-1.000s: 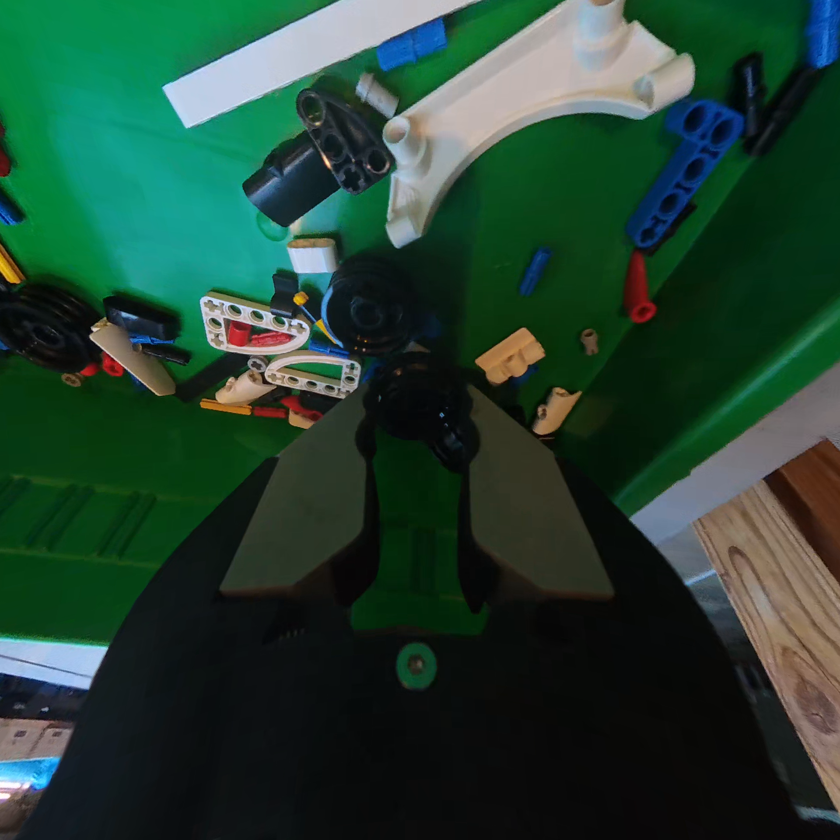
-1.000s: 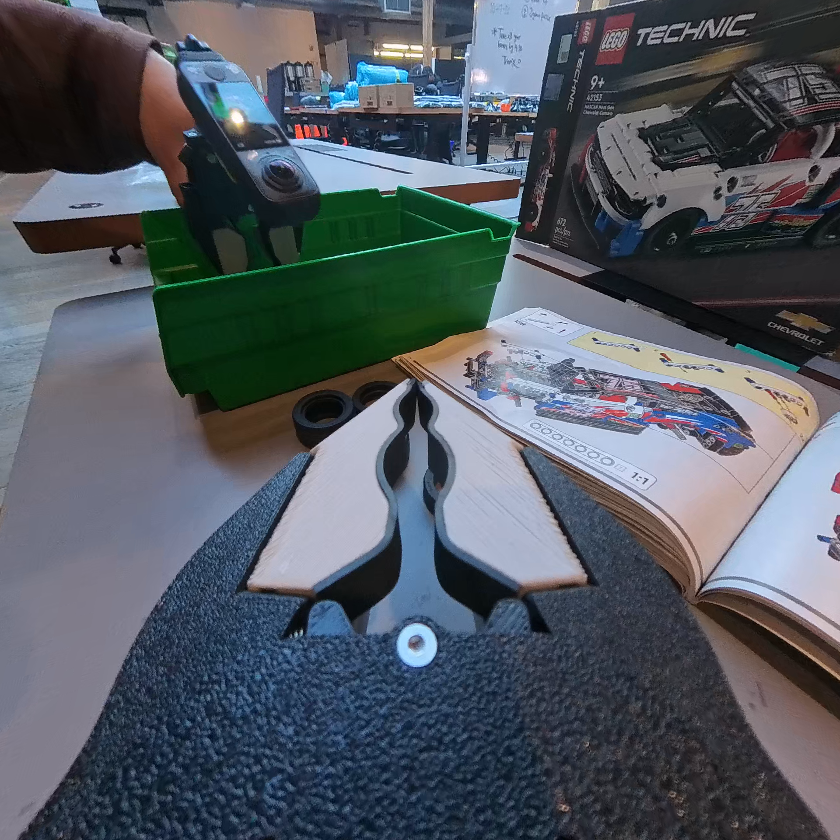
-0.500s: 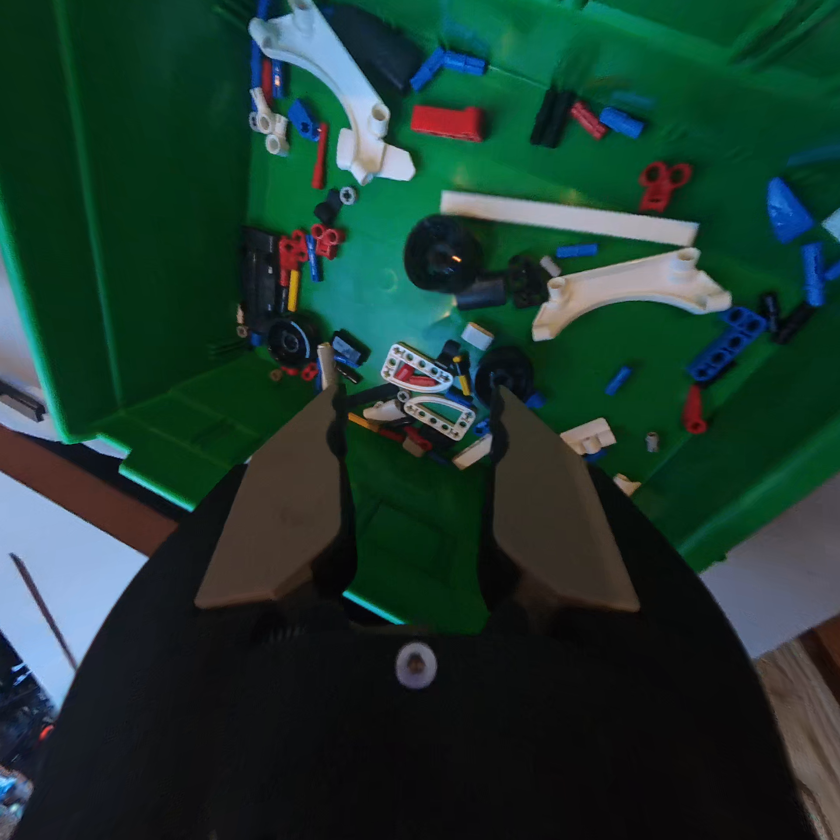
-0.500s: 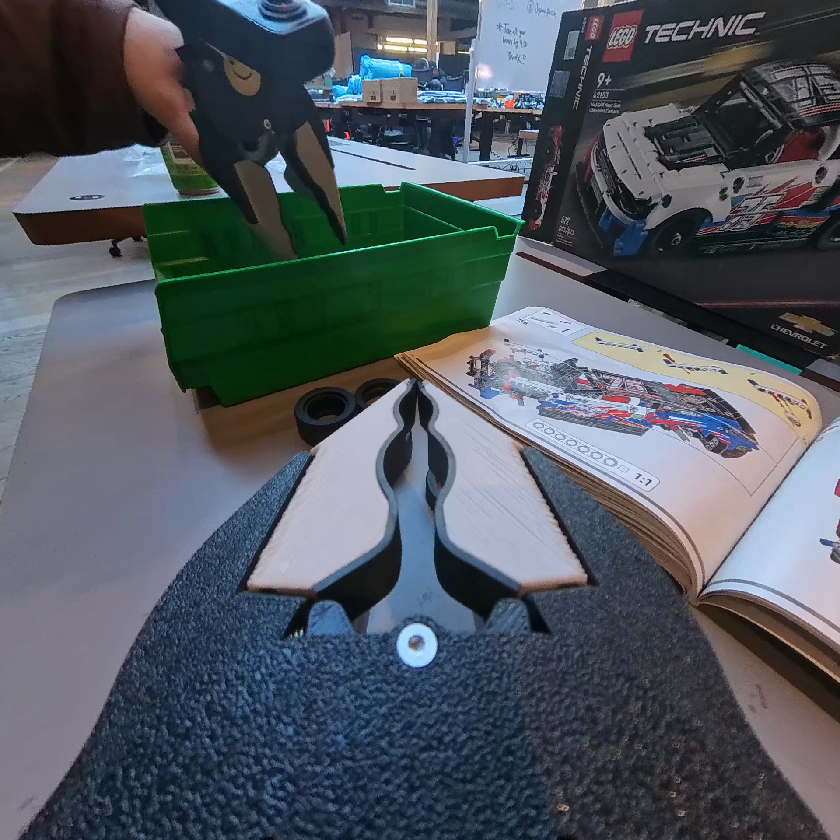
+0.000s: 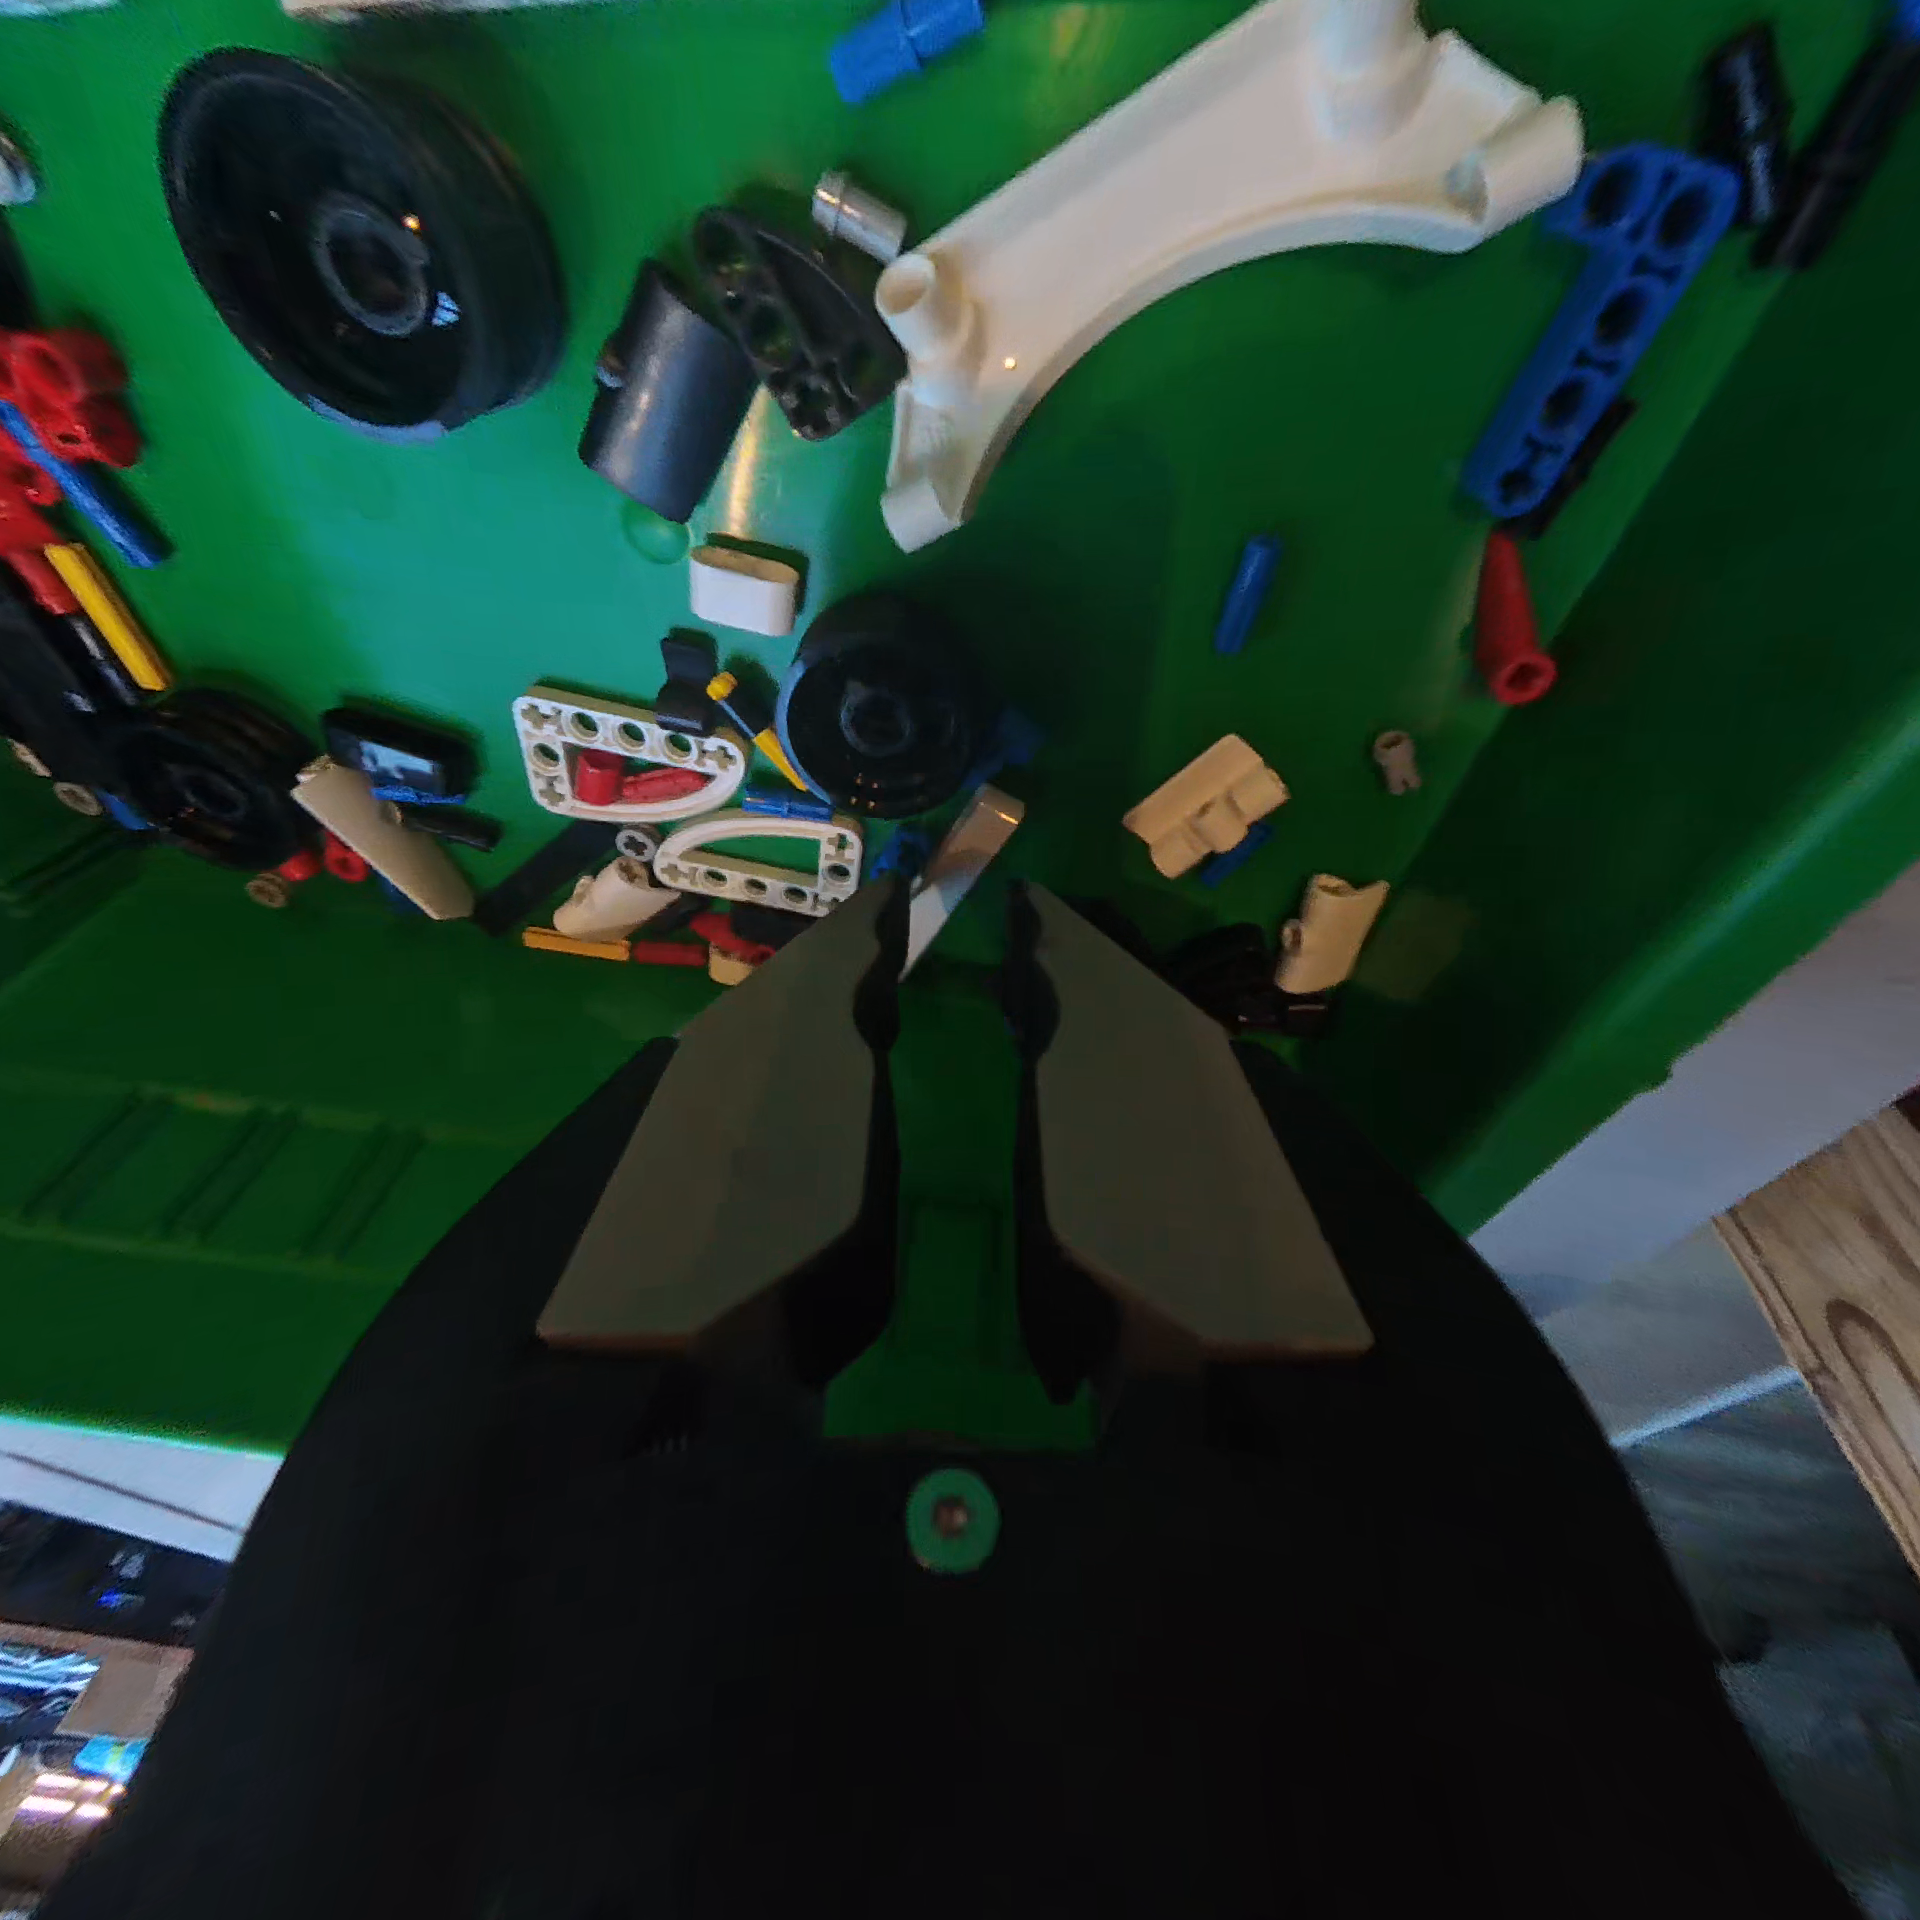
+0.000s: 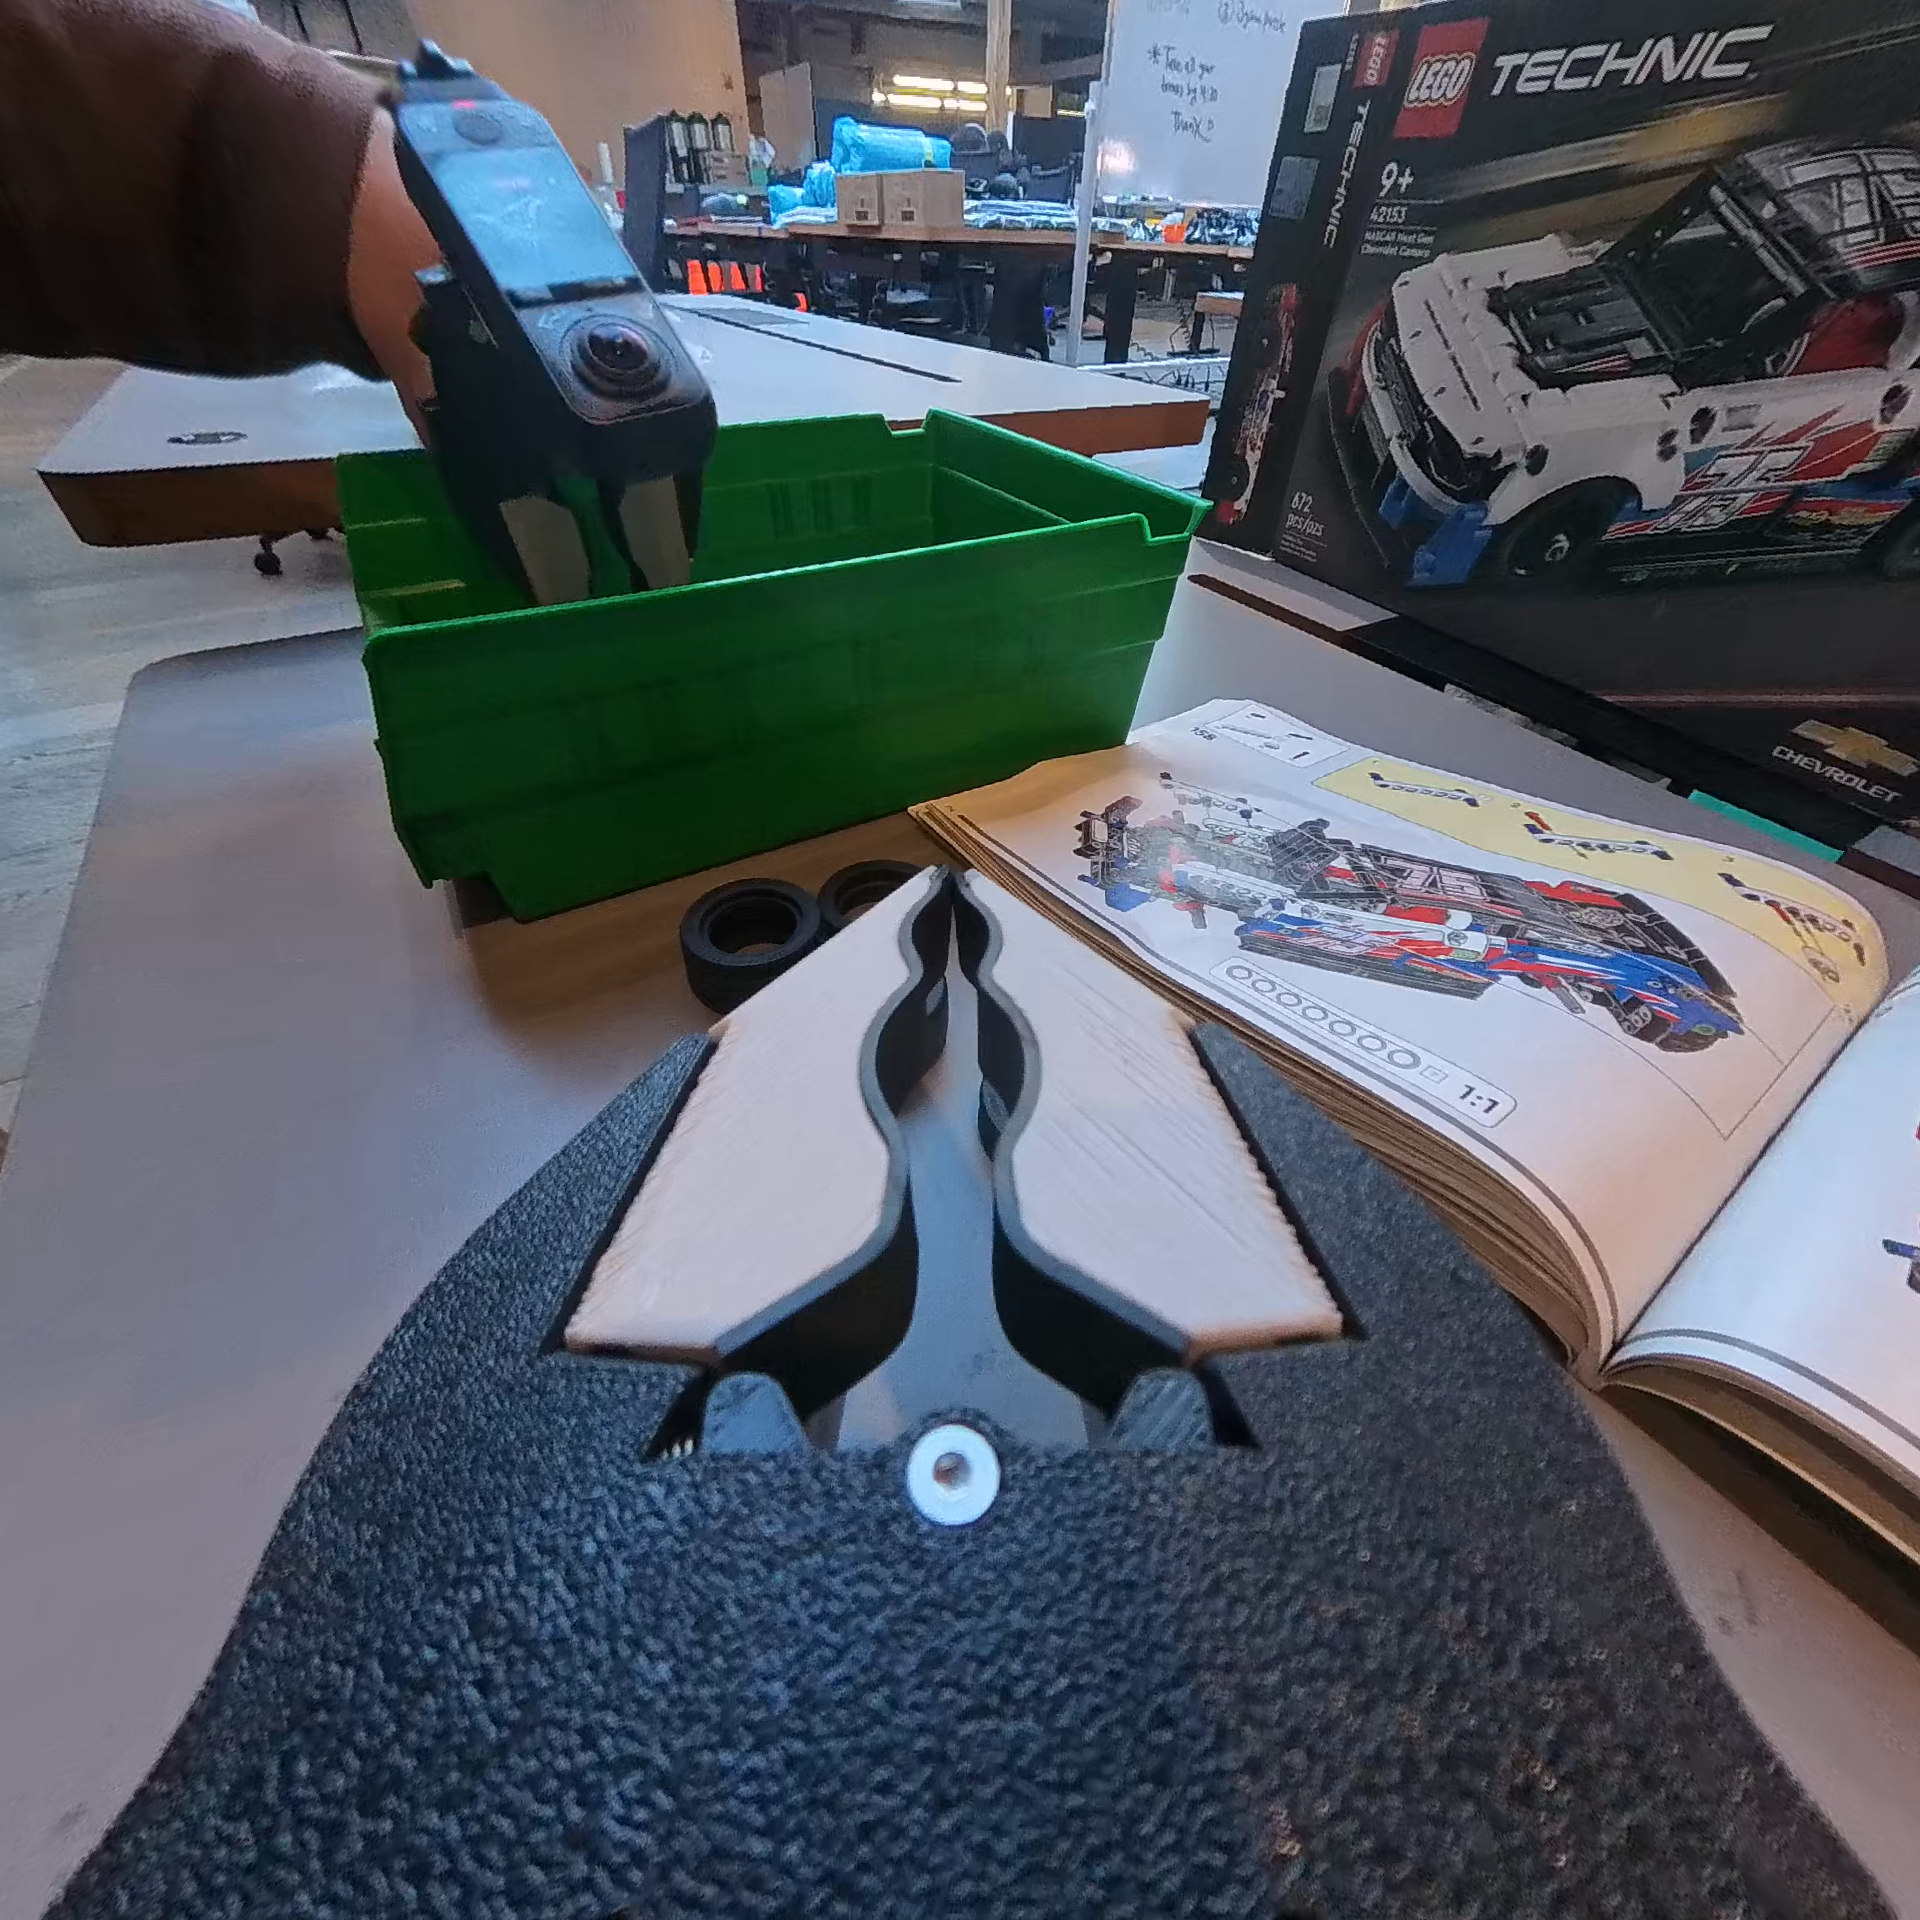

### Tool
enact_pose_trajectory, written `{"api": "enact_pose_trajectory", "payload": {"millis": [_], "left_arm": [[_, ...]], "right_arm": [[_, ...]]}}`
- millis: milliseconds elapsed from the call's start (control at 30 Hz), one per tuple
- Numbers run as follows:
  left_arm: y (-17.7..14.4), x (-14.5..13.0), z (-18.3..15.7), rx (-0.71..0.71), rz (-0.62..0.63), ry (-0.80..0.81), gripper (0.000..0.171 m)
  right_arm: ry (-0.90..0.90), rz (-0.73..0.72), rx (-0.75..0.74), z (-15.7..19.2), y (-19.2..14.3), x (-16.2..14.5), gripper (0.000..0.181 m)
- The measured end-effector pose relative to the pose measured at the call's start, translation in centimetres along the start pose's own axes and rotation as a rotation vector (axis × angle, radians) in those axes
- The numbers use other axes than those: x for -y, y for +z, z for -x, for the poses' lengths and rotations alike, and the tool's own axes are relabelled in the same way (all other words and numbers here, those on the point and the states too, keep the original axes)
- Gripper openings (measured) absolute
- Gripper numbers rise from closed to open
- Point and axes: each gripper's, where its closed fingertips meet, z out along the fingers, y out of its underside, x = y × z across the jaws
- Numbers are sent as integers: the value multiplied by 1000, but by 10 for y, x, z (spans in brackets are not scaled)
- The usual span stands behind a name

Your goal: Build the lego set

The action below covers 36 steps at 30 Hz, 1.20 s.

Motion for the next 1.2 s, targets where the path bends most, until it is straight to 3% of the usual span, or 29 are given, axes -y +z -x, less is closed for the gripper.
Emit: {"api": "enact_pose_trajectory", "payload": {"millis": [433,567,733,867,967,1067,1200], "left_arm": [[-15,4,-3,47,-72,-24,4],[-40,7,3,93,-151,-65,4],[-94,25,12,195,-383,-139,5],[-167,75,-3,290,-672,-120,5],[-199,128,-30,284,-771,-39,5],[-195,186,-57,216,-758,50,5],[-146,255,-69,99,-612,1,5]], "right_arm": [[1,1,3,0,0,0,0],[1,2,4,0,0,0,0],[-1,2,-1,0,0,0,0],[20,-15,-24,-5,-2,2,0],[58,-37,-40,-12,-4,4,0],[84,-67,-77,-22,-9,8,0],[82,-96,-228,-49,-23,10,0]]}}
